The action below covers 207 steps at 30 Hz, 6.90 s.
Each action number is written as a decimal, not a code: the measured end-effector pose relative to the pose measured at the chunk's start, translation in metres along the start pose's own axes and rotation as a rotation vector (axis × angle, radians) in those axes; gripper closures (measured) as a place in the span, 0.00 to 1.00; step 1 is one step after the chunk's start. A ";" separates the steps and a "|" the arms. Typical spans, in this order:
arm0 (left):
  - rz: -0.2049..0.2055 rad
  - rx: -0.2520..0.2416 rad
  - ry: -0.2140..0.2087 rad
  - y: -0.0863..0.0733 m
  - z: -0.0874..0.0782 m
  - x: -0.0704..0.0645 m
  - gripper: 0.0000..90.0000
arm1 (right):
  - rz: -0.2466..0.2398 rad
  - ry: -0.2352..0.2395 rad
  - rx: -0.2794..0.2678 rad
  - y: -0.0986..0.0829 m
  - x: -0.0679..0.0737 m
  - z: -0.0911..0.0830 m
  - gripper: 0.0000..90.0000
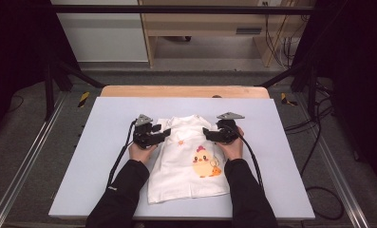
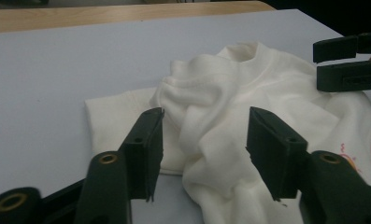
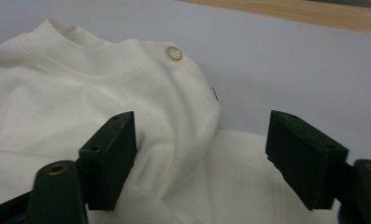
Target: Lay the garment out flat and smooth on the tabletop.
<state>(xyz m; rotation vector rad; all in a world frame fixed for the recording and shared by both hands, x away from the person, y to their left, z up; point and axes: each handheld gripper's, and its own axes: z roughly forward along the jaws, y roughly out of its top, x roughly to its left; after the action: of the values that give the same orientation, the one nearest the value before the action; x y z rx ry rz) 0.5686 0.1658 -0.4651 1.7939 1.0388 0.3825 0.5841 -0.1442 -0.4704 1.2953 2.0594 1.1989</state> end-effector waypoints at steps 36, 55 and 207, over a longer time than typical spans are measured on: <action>0.175 -0.239 0.095 0.079 -0.069 -0.041 0.97 | -0.115 -0.003 -0.310 0.053 0.045 -0.084 0.96; 0.050 -0.178 0.023 0.049 -0.095 -0.023 0.17 | -0.025 0.013 -0.218 0.030 0.020 -0.092 0.18; 0.100 0.027 -0.071 -0.066 -0.136 -0.049 0.06 | -0.028 0.157 -0.088 -0.074 0.018 -0.144 0.10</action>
<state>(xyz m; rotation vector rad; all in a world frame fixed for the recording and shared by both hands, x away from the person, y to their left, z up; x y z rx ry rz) 0.4196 0.2179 -0.4500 1.8752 0.9115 0.3647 0.4345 -0.2058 -0.4536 1.1616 2.0990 1.4015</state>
